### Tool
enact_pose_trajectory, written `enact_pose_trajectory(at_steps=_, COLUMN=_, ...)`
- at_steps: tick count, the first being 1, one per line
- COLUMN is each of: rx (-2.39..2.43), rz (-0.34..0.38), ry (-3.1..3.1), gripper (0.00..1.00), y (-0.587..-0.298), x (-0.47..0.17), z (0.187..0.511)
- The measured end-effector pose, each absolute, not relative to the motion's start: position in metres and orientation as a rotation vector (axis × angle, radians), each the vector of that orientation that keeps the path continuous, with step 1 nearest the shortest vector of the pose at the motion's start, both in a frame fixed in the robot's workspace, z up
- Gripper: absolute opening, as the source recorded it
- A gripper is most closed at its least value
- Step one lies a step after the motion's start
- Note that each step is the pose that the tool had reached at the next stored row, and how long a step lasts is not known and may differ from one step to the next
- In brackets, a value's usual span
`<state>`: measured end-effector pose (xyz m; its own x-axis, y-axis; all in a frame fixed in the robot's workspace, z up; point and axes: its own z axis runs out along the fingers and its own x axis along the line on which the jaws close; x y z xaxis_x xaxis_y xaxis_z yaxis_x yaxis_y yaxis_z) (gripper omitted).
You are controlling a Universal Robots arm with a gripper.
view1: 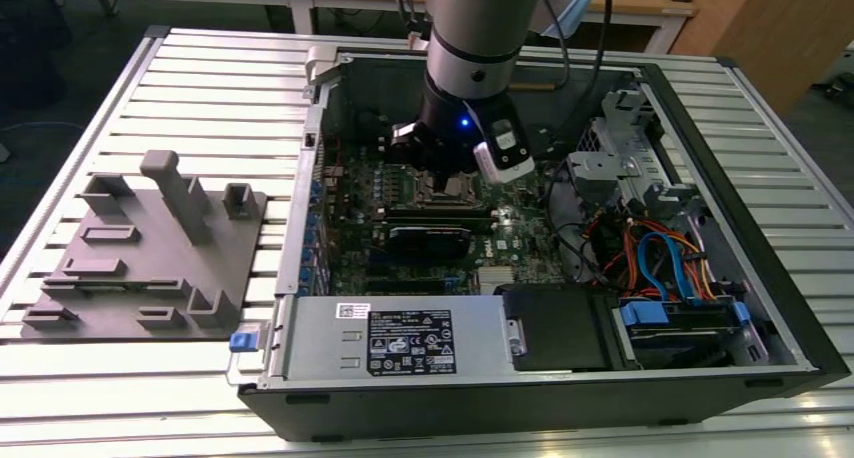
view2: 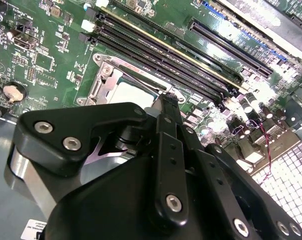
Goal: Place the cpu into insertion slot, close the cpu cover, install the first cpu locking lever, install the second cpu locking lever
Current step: 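Install the second cpu locking lever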
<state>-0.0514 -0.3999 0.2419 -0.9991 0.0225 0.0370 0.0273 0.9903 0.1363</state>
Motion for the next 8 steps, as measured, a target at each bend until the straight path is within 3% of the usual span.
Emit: enact_pose_trajectory(at_steps=8, rx=-0.039, rz=-0.216, ry=-3.098, gripper=0.11, y=-0.4006, x=-0.0514, z=0.2418)
